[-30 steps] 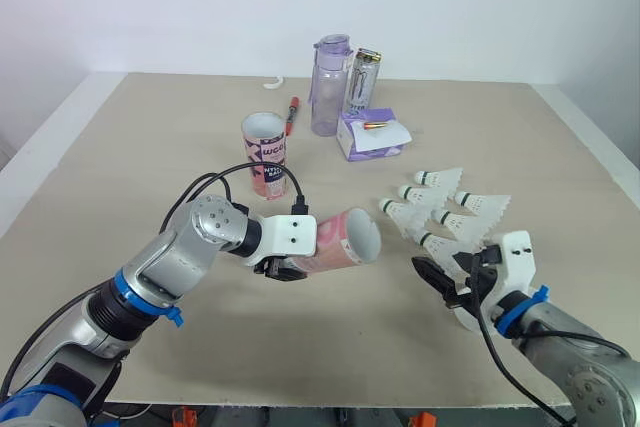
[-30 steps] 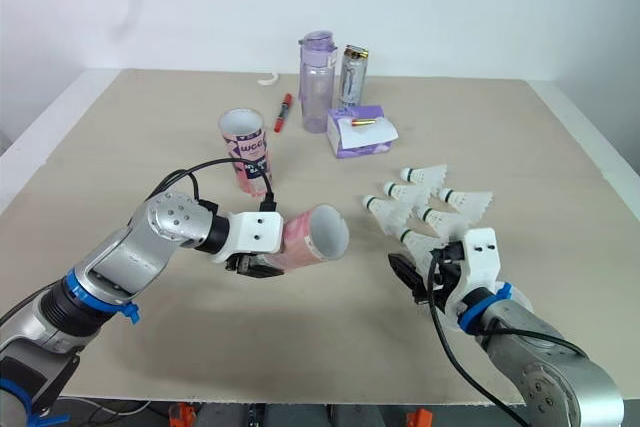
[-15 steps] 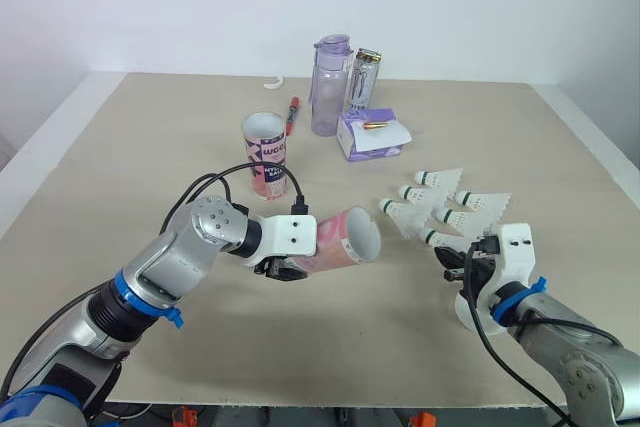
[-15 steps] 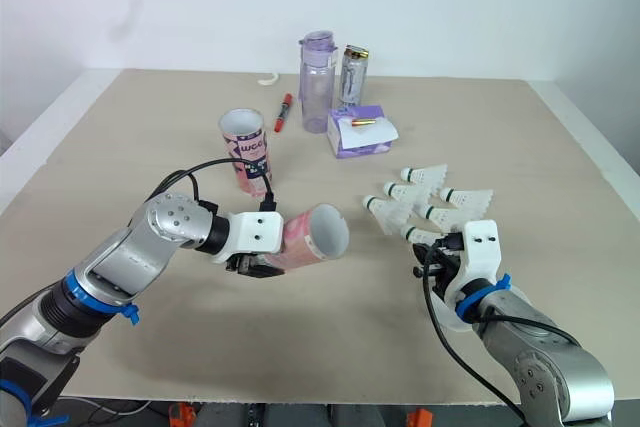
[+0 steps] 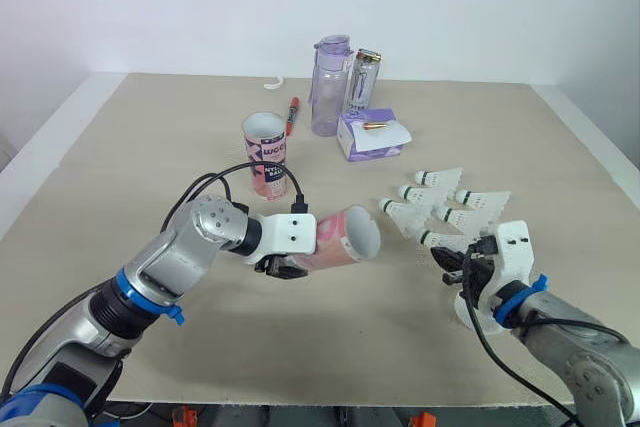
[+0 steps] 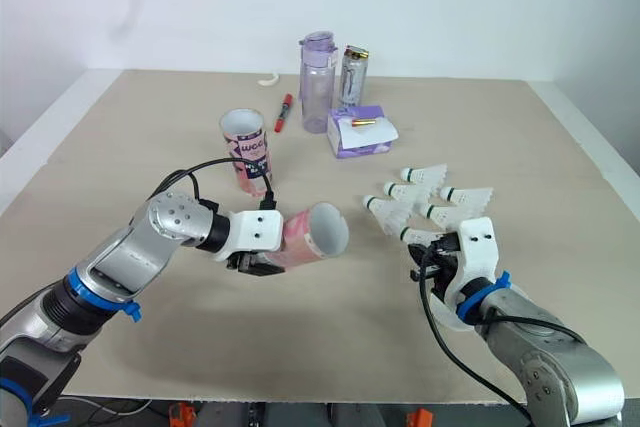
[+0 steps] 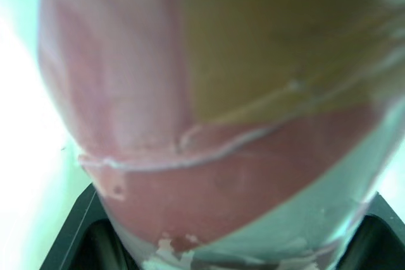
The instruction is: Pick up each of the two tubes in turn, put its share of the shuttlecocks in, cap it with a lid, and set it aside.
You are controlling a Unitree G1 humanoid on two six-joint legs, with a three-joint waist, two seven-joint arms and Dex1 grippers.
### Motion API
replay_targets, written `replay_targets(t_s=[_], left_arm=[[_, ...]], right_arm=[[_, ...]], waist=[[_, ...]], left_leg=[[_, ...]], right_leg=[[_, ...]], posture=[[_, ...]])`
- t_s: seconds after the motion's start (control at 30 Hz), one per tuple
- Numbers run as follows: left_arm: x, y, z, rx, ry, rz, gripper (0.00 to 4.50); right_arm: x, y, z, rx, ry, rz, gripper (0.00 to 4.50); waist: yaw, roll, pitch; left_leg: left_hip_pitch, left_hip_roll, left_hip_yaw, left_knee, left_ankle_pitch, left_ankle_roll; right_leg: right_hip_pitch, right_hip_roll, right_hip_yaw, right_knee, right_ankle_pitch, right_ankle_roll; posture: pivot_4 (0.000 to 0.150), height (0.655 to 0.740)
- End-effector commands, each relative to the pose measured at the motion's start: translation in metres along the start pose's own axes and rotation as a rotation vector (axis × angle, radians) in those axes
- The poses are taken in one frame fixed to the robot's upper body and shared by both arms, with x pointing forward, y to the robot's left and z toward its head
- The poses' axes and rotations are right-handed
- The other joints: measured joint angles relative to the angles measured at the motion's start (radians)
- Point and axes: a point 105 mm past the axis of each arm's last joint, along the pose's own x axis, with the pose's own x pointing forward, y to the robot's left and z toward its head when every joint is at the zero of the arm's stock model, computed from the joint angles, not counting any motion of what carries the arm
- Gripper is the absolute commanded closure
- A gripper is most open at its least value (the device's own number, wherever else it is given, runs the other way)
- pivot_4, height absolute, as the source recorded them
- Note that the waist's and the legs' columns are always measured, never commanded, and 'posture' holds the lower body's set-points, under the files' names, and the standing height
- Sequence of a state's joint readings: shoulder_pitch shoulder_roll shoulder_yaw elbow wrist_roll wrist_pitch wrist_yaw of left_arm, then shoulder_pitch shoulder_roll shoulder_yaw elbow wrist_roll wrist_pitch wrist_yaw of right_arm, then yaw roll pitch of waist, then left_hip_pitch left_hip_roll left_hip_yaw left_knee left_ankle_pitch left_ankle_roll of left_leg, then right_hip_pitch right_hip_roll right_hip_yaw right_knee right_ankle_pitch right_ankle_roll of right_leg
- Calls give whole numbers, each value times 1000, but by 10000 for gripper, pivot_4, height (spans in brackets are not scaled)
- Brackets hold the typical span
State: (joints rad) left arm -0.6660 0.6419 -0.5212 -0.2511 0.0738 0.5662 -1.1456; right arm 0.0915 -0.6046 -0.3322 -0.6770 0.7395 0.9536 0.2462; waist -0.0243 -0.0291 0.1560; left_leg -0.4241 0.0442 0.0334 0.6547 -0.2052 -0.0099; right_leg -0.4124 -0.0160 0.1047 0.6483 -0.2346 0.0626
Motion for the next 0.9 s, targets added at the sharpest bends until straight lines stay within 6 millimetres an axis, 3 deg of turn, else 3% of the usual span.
replay_targets(t_s=[0.03,0.23,0.37,0.57,0.9], left_arm=[[1,5,-11,-27,37,19,17000],[6,3,-7,-58,11,-17,17000],[6,1,-6,-75,9,-42,17000],[6,2,-2,-90,15,-43,17000],[4,0,-2,-114,26,-28,17000]], right_arm=[[-21,11,29,-148,-52,112,44335],[-48,32,85,-583,-168,381,44335],[-52,49,100,-839,-227,501,44335],[-37,77,105,-1118,-297,608,44335],[-16,89,95,-1304,-273,699,44335]], waist=[[0,0,0],[0,1,0],[1,0,1],[1,1,1],[2,0,1]], left_leg=[[0,0,0,0,0,0],[2,-1,-2,1,0,0],[2,-2,-4,1,0,0],[0,-4,-4,0,0,0],[-1,-6,-5,0,0,0]], right_leg=[[0,0,0,0,0,0],[3,0,-1,-1,0,0],[4,0,-3,-2,0,0],[3,-2,-3,-2,-2,1],[3,-4,-3,-2,-4,2]], posture=[[1500,7400],[1500,7400],[1500,7400],[1500,7400],[1500,7400]])
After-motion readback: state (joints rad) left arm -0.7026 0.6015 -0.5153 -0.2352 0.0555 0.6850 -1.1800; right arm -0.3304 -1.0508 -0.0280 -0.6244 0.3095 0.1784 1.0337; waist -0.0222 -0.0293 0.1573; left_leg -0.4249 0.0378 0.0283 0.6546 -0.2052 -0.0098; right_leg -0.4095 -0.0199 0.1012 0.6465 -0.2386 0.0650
